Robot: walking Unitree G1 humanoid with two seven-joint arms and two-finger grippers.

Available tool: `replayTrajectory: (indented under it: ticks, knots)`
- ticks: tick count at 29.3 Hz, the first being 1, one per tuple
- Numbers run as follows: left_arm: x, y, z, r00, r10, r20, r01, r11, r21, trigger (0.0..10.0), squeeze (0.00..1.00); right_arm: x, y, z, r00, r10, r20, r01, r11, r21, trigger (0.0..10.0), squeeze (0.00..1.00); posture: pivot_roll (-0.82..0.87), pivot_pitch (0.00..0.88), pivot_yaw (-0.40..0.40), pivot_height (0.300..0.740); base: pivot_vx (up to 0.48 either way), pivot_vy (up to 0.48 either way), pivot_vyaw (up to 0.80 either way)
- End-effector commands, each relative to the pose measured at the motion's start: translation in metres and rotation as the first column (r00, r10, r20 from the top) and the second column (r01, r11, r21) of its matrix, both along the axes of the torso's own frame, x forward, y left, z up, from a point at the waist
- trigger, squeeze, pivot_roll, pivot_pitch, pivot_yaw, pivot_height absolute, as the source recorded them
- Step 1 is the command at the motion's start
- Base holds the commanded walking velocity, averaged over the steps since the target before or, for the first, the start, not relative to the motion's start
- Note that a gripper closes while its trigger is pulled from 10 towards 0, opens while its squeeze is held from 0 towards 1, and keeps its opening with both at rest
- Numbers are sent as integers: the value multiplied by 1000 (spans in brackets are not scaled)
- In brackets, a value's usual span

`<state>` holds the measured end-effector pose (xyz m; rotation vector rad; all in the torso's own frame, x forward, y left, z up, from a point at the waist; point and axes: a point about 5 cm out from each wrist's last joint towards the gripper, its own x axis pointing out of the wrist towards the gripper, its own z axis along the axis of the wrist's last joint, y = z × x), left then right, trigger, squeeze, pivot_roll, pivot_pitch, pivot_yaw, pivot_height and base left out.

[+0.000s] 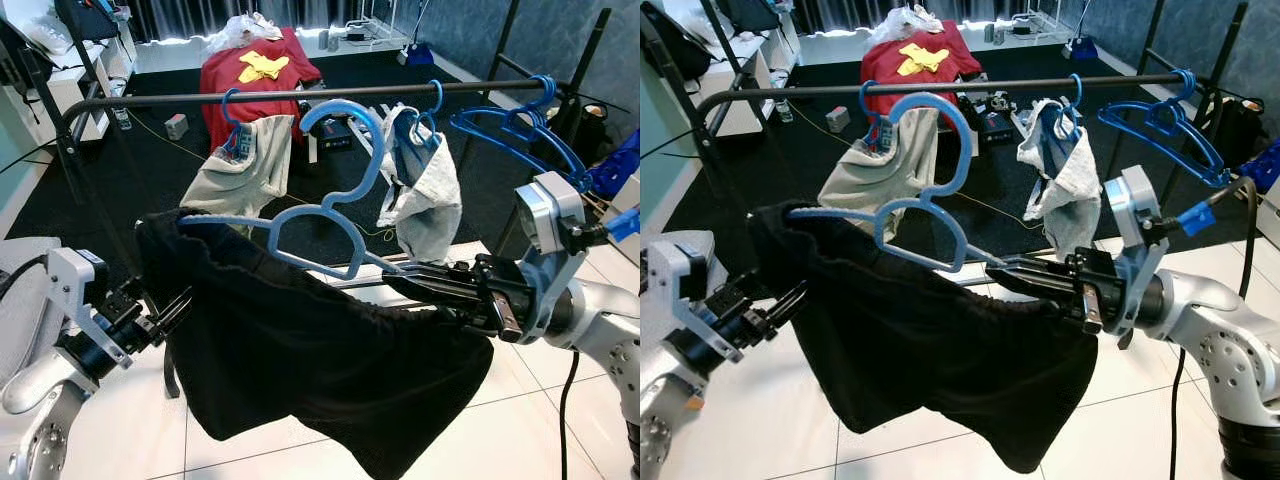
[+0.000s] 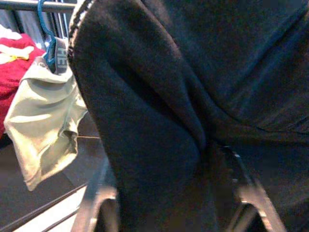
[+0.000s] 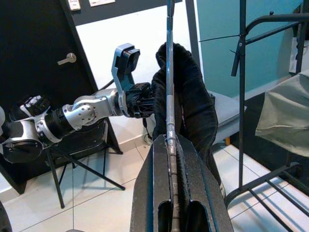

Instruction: Hang hanger

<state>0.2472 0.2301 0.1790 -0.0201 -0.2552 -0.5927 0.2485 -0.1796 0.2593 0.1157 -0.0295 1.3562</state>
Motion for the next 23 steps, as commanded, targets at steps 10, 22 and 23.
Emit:
replayTrajectory:
  ticks: [10,22,23]
  knots:
    - [1,-6,-4,999,-32,-21,32,999,-11,0,0,-7,5,15,996,60,61,-63,997,49,0,0,-88,59,41,740,0,0,0]
    - [17,46,6,926,377,23,-378,925,30,0,0,-3,2,9,999,17,47,-18,1000,7,0,0,-89,62,44,740,0,0,0]
    - [19,69,11,856,516,26,-517,856,15,0,0,-3,1,6,999,5,39,-5,1000,-11,0,0,-90,62,46,740,0,0,0]
